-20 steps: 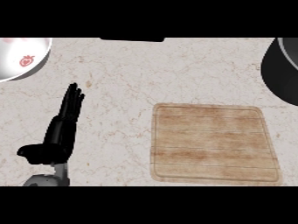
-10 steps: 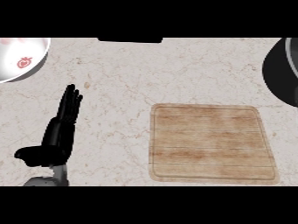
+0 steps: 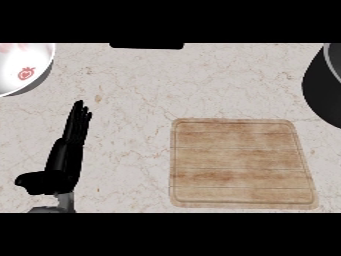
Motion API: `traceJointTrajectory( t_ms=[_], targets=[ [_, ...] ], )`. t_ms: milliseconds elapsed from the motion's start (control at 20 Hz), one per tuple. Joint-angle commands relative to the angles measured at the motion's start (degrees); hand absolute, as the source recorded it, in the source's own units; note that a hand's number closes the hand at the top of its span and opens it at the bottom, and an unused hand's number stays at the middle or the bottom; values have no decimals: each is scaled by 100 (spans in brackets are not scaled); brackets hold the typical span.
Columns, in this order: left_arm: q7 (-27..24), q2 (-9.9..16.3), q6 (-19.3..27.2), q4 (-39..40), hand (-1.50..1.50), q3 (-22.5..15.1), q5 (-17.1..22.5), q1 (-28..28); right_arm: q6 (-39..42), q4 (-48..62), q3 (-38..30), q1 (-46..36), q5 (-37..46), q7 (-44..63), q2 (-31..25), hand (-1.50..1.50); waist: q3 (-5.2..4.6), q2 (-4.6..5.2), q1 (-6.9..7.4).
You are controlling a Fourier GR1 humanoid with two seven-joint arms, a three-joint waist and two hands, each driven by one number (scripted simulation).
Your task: Pick the pear from the cutting board and place it in the pot
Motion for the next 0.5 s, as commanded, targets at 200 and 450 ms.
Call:
traceJointTrajectory(
  t_ms=[200, 450],
  targets=[
    [30, -98, 56, 53, 0, 36, 28, -24, -2104, -879, -162, 416, -135, 433, 653, -150, 3, -42, -142],
    [234, -62, 153, 79, 0, 157, -31, -267, -2282, -1925, 56, 1031, 3, 346, 1393, -150, -2, -65, -212]
  ],
)
